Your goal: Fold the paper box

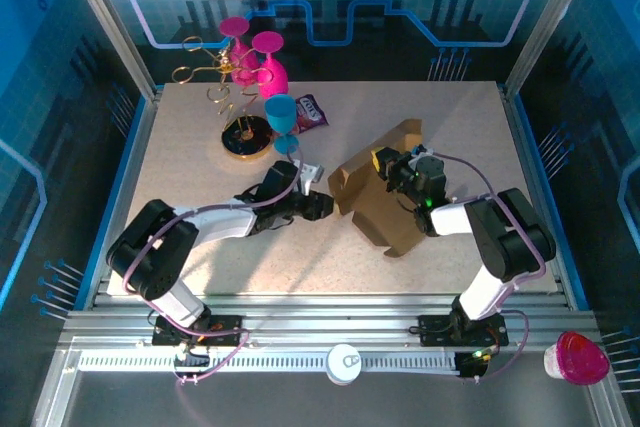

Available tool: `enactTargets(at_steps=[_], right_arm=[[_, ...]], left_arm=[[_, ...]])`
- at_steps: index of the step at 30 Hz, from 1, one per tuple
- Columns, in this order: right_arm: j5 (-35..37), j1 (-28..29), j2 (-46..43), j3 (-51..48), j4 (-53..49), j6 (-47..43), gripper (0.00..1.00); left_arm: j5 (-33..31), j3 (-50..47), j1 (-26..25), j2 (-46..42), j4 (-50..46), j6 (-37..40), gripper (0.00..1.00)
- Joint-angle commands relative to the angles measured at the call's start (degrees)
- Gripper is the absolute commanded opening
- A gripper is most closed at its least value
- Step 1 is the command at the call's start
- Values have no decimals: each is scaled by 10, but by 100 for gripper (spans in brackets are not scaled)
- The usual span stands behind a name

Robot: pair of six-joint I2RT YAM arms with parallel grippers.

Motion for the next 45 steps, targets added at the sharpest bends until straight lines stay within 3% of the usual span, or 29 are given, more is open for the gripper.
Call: enactTargets(at_steps=[1, 29, 37, 45], right_arm=[[-18, -10, 15, 3, 19, -2, 0], [-51, -31, 37, -21, 86, 24, 0], [-54, -34, 32, -16, 99, 30, 0], [-67, -27, 62, 16, 158, 55, 0]], left_arm=[[-30, 13, -16, 7, 31, 28, 45], [-88, 75, -69, 64, 83, 54, 39], [-132, 85, -86, 58, 94, 49, 44], [-230, 83, -77, 32, 38, 79, 45]])
